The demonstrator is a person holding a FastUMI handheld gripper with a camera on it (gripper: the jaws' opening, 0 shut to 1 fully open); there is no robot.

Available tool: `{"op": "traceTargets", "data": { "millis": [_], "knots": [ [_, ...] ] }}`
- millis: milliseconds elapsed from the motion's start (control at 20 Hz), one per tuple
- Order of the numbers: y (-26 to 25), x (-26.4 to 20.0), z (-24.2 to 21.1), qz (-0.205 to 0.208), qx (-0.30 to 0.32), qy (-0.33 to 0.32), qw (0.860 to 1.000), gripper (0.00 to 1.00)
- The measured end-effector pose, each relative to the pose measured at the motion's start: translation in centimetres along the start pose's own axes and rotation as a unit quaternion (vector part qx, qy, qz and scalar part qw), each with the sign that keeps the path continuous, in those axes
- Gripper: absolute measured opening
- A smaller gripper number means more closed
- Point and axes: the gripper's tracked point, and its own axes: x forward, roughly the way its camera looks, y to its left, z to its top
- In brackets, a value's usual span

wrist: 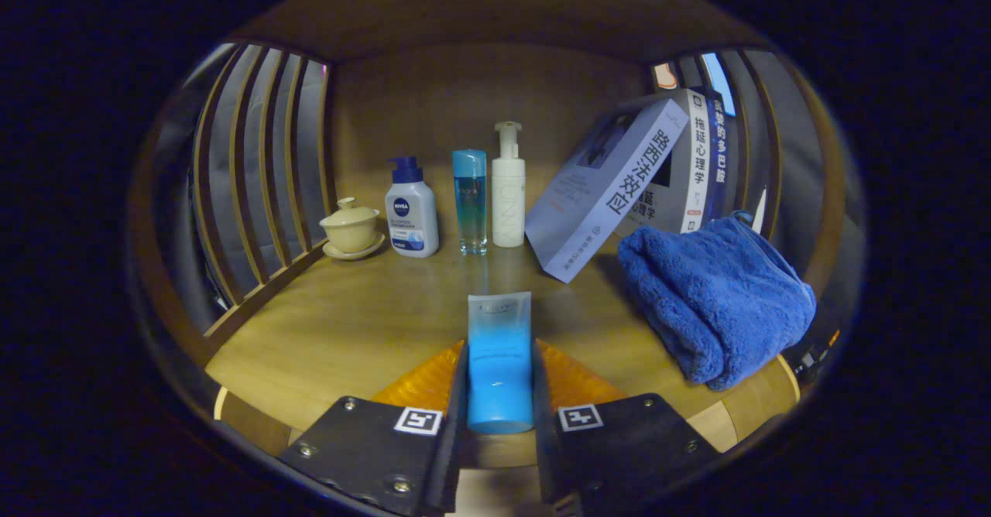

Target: Pull open the drawer, take out the items inside it, and place them on the countertop above the cabinet.

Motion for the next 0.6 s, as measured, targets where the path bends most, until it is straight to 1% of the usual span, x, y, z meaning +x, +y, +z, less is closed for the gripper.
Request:
{"op": "traceTargets", "data": {
  "millis": [200, 300, 450, 600],
  "knots": [
    [0.1, 0.5, 0.2, 0.004, -0.005, -0.007, 1.0, 0.41],
    [-0.3, 0.3, 0.2, -0.003, -0.004, -0.005, 1.0, 0.43],
    [0.1, -1.3, 1.5, 0.004, 0.001, -0.014, 1.0, 0.97],
    [-0.1, -3.5, 2.1, 0.017, 0.002, -0.018, 1.0, 0.98]
  ]
}}
